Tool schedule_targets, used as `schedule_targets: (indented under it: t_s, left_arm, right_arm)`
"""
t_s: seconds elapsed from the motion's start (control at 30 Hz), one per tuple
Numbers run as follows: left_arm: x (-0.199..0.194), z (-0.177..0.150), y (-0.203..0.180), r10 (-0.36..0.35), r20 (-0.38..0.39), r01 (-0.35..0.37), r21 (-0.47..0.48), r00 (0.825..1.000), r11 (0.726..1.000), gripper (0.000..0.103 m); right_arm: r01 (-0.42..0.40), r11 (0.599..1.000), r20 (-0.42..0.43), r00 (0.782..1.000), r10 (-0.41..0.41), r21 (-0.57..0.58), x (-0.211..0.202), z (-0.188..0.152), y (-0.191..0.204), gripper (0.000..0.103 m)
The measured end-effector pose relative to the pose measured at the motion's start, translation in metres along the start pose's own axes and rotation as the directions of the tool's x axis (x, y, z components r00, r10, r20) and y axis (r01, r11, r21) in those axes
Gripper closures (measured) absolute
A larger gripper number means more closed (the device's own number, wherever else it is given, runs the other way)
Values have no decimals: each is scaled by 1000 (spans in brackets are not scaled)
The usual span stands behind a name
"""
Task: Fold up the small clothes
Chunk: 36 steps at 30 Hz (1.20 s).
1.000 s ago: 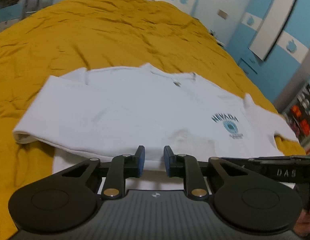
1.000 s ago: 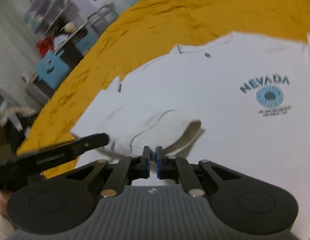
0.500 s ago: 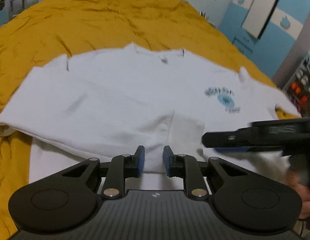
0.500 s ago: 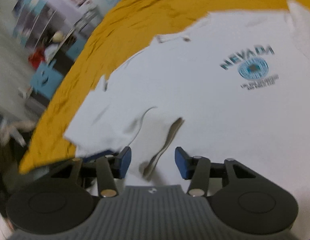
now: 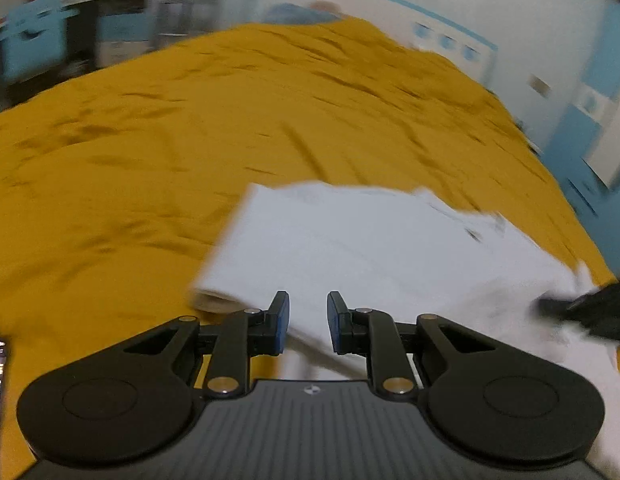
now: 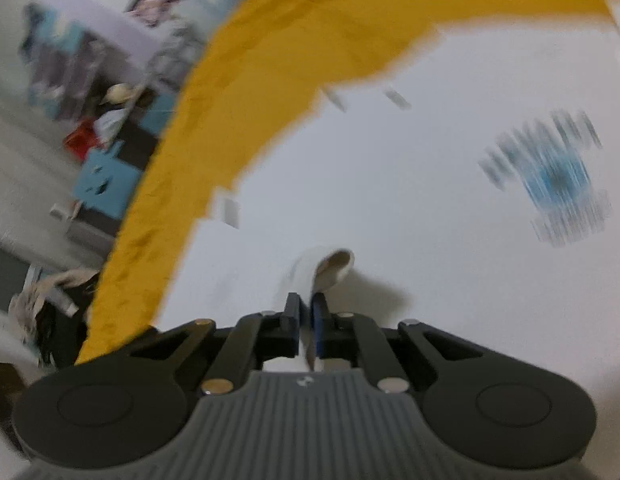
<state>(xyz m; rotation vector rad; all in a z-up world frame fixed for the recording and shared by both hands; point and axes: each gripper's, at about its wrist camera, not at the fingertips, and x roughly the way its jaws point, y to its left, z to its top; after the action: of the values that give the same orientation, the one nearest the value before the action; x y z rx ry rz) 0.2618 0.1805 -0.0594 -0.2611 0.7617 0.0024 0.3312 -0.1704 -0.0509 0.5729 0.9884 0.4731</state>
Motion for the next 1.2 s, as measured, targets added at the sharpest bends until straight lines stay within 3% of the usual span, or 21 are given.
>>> schedule_targets:
  t_s: [0.2,0.3,0.4,0.53,0.63,0.77,0.93,1.07,1.2]
  left_arm:
    - [-8,17,37,63,45,-59,-100,997,993,81]
    - [-4,23,39,86,56,-81,-96,995,992,81]
    - [4,25,39,58,48,-52,-114,997,992,81]
    - [20,26,31,34,26,-31,-93,999,995,81]
    - [36,27,24,-20,-5,20,-96,1000,995,81]
    - [60,35,24,-102,-40,93,-170,994,981,80]
    - [100,50,27,-193,-92,161,-279,977,947,70]
    - [131,60,19,-179,-114,139,-290,977,947,65]
    - [156,64,5,-114,-125,80,-250,986,965,62]
  right_arm:
    - [-92,972,149,981,126,-216,-56,75,90,103]
    - [-73,956,236,961,144,-285,-95,101,113,103]
    - [-30,953,299,946,124,-301,-128,118,111,103]
    - [37,968,336,941,51,-249,-154,133,72,103]
    - [75,983,297,955,-22,-168,-150,138,21,103]
    - [139,989,209,970,-123,-60,-118,126,-49,103]
    - [164,986,170,972,-164,17,-97,104,-104,103]
    - [190,981,173,966,-194,37,-87,98,-130,103]
    - [228,973,173,957,-232,45,-84,83,-156,103]
